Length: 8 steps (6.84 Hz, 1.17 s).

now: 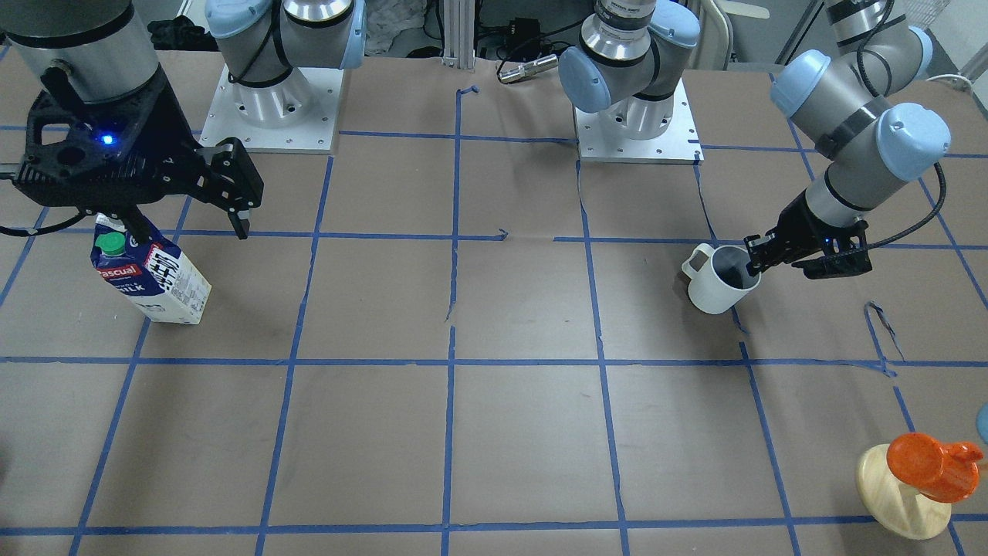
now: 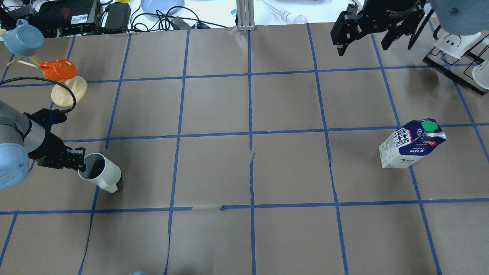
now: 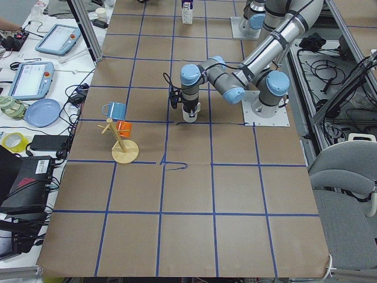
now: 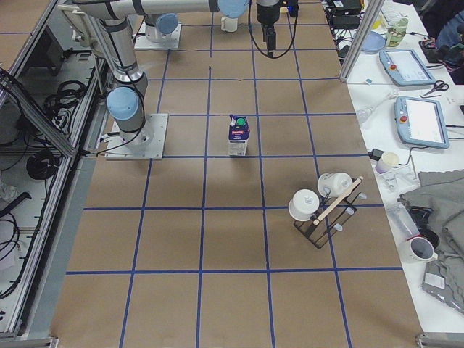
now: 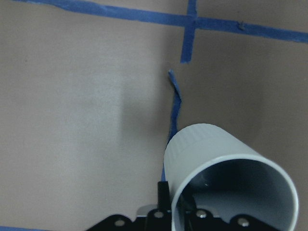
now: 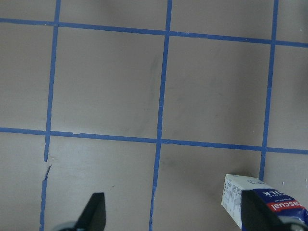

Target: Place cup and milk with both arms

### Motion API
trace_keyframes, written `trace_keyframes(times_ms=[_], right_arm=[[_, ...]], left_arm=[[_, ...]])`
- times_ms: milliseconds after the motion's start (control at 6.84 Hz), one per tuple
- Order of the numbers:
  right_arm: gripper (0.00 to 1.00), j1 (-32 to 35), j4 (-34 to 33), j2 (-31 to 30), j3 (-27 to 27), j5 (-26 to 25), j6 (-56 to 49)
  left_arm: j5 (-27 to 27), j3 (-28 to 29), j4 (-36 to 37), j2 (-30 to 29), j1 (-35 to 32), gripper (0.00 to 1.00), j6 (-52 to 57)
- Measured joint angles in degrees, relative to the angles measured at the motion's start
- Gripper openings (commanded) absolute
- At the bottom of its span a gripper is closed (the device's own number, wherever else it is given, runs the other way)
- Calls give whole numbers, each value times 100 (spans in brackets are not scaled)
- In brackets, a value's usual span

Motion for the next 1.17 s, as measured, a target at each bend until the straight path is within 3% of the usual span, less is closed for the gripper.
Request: trace_keyframes(times_ms=[292, 585, 1169], right_arm=[[100, 2, -6, 0, 0, 0, 0], [100, -9, -11, 0, 0, -6, 0], [100, -6, -23, 0, 0, -10, 0]], left_arm=[[-13, 224, -7, 170, -390, 0, -422], [76, 712, -90, 124, -1547, 0, -1920], [21, 1614, 451, -725, -3581, 0, -4993]])
